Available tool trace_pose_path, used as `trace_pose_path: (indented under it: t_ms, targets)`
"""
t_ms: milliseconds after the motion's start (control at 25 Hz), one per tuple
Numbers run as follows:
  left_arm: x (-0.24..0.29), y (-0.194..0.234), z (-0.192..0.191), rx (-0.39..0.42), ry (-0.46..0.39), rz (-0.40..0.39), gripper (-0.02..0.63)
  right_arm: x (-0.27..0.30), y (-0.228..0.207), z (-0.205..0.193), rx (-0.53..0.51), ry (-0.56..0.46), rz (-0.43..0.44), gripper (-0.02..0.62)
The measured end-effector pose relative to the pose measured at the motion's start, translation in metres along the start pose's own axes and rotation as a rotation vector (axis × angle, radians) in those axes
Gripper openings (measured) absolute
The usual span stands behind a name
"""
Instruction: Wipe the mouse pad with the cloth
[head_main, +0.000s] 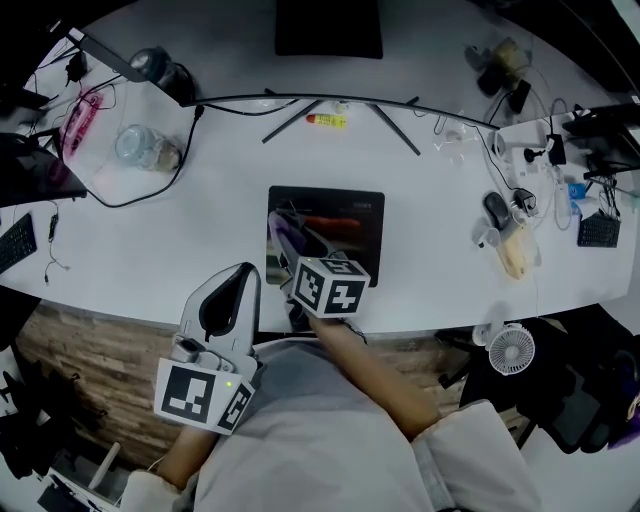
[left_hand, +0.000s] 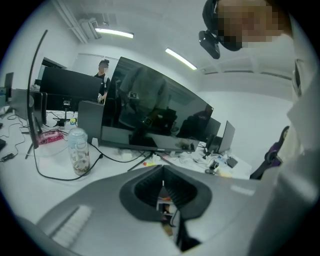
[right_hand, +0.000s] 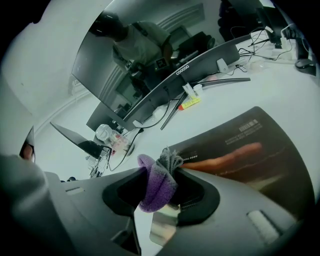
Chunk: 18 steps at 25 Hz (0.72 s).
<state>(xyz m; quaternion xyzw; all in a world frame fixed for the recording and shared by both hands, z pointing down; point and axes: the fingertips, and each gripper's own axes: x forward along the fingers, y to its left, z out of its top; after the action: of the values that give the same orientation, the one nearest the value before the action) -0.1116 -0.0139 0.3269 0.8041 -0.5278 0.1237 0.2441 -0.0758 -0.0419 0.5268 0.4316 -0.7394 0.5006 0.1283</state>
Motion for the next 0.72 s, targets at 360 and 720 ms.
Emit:
trace_pose_path:
  t_ms: [360,720]
  targets:
    - [0.003,-0.008,-0.002,0.005,0.007,-0.011,0.0,-0.012,-0.014,0.001,0.021,-0.014,-0.003,0.158]
    - [0.002,-0.017,-0.006,0.015,0.008,-0.021,0.0,-0.024,-0.029,0.002,0.058,-0.034,-0.006,0.158]
